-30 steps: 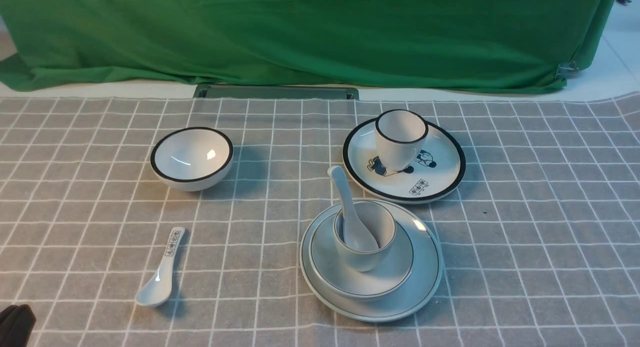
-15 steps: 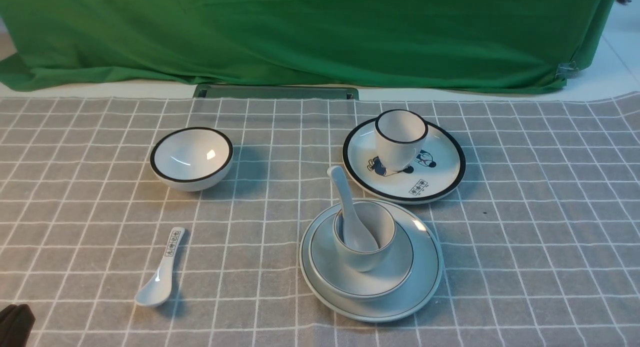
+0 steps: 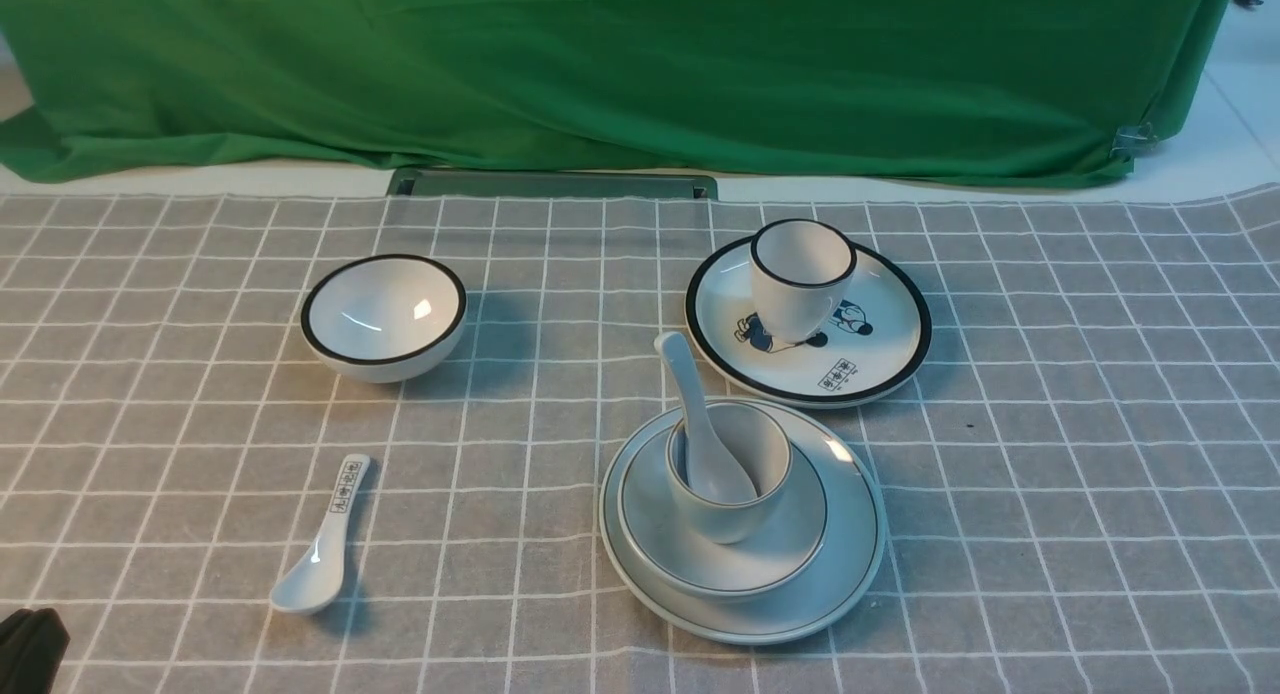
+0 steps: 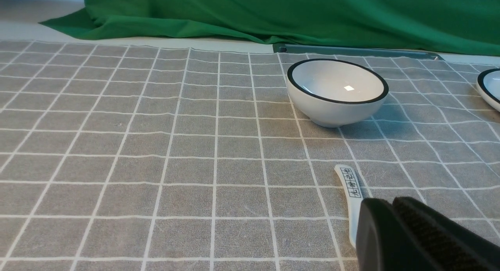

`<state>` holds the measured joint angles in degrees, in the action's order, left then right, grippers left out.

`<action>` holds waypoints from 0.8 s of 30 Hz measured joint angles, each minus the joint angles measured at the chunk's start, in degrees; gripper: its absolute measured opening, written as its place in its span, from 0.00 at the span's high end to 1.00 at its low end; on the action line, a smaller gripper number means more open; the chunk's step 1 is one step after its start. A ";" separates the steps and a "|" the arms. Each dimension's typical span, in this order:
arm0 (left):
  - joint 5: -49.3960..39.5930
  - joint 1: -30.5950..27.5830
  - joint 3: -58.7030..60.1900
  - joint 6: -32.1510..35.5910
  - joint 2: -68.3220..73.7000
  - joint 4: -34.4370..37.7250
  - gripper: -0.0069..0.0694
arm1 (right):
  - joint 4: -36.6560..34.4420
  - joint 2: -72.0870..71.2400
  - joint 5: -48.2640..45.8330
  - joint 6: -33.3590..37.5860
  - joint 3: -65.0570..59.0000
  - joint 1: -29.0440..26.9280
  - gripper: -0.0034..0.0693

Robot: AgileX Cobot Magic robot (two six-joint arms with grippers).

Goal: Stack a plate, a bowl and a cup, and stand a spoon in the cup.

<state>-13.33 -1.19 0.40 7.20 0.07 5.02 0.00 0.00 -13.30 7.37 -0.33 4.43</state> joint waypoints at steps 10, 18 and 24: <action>0.00 0.00 0.00 0.00 0.00 -0.15 0.89 | 0.00 0.00 0.00 0.00 0.00 0.00 0.66; 0.00 0.00 0.00 0.00 0.00 -0.26 0.89 | 0.00 0.00 0.00 0.00 0.00 0.00 0.64; 0.00 0.00 0.00 0.00 0.00 -0.26 0.89 | 0.00 0.00 0.00 0.00 0.00 0.00 0.63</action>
<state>-13.33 -1.19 0.40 7.20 0.07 4.77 0.00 0.00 -13.30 7.37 -0.33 4.43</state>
